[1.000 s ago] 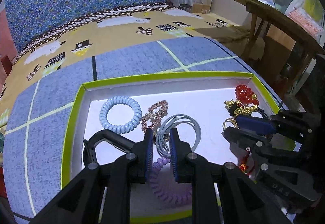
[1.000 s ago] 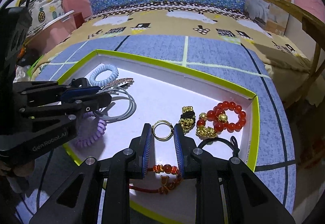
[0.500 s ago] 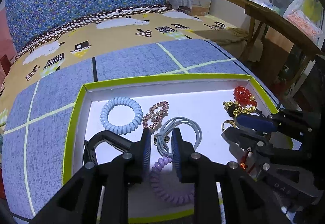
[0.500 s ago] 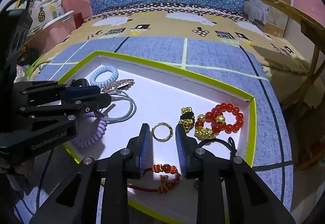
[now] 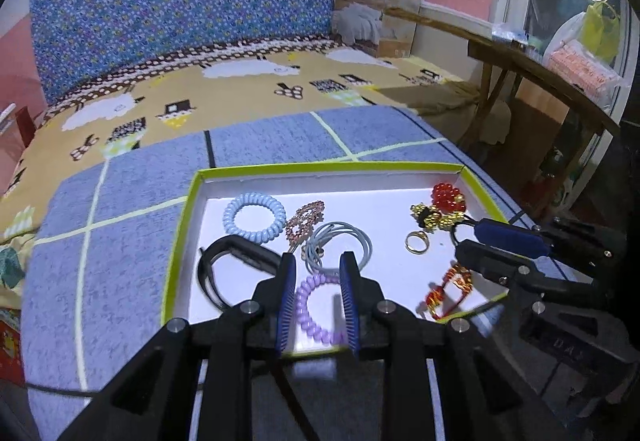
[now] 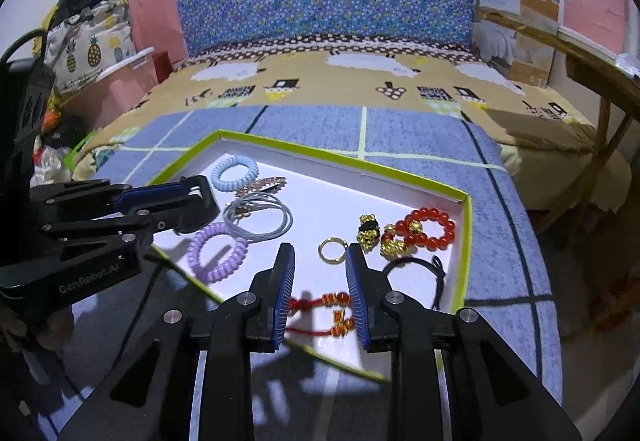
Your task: Organize jewelry
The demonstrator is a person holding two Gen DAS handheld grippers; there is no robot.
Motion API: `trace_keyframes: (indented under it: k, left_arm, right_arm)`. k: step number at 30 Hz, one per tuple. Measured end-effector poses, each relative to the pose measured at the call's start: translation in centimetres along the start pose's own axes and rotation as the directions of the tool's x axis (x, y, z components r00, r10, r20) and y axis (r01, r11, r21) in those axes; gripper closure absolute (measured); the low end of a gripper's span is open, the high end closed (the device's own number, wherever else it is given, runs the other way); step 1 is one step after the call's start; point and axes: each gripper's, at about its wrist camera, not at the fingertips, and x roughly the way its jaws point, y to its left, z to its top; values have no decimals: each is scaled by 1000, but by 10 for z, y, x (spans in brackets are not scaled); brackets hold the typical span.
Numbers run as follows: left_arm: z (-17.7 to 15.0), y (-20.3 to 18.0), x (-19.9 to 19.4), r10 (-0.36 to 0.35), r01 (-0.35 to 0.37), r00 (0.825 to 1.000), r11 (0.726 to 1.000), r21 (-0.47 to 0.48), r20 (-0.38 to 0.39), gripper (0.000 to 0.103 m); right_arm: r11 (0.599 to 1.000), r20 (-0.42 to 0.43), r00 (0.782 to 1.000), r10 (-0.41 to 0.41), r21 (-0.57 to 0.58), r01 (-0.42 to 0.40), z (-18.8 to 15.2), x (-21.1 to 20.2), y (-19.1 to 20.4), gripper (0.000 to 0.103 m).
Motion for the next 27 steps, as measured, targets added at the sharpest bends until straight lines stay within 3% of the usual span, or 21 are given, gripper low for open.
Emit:
trace_keyframes:
  k: [17,27]
  left_arm:
    - [-53,-23,-89,52,-47,992,998,-42,115,78]
    - [-91,-39,-118,90,-85,987,996,-38,131,78]
  right_arm:
    - [999,115,993,-4,32,1,-49,-89,24,76]
    - [999,119,993,2,37,-6,-83,-114,36,72]
